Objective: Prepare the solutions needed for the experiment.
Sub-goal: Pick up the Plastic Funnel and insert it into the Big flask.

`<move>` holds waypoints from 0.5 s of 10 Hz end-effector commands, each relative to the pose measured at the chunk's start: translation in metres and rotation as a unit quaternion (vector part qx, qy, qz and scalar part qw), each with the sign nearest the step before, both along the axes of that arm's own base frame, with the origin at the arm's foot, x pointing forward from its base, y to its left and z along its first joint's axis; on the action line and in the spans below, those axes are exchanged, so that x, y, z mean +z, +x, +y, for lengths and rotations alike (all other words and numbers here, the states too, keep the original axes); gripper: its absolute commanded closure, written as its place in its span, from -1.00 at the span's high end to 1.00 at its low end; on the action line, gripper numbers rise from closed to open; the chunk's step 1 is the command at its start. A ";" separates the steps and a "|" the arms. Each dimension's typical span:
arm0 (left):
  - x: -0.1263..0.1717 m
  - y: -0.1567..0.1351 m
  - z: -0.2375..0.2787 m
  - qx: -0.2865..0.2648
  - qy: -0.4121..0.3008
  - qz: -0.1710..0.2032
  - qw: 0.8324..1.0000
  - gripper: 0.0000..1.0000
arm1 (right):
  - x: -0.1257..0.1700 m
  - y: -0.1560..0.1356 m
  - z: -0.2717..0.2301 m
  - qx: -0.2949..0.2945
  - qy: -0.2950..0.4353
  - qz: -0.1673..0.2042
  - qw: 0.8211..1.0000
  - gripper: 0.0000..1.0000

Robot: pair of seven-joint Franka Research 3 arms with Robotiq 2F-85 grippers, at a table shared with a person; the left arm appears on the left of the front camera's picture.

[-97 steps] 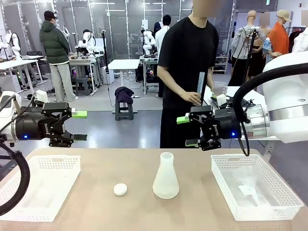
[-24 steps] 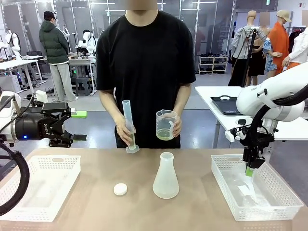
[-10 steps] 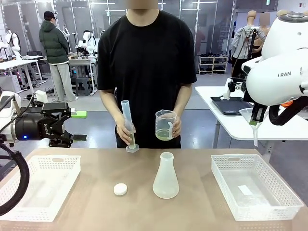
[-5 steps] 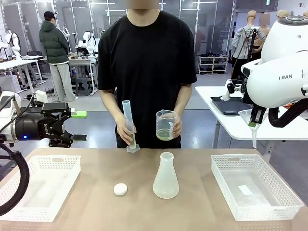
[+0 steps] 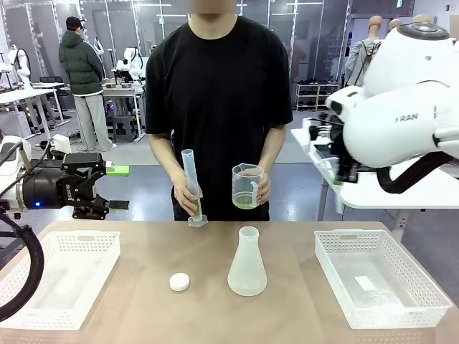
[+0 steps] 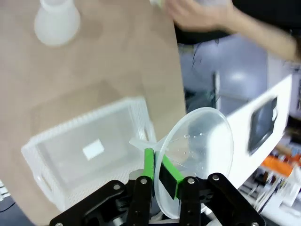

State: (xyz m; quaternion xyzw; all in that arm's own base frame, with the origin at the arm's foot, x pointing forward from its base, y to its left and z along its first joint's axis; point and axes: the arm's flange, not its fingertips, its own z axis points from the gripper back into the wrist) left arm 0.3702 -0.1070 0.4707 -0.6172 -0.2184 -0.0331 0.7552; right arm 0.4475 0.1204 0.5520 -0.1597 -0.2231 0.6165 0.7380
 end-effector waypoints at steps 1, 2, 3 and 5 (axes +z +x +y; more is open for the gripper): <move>0.002 -0.003 0.003 -0.004 0.001 0.002 1.000 1.00 | -0.009 -0.010 0.028 0.080 0.024 -0.030 0.996 -0.88; 0.002 -0.003 0.003 -0.004 0.001 0.002 1.000 1.00 | -0.008 -0.018 0.050 0.112 0.030 -0.038 0.992 -0.88; 0.002 -0.003 0.003 -0.004 0.001 0.002 1.000 1.00 | -0.007 -0.027 0.071 0.145 0.039 -0.037 0.988 -0.88; 0.002 -0.003 0.003 -0.004 0.001 0.002 1.000 1.00 | -0.009 -0.045 0.097 0.185 0.026 -0.054 0.981 -0.88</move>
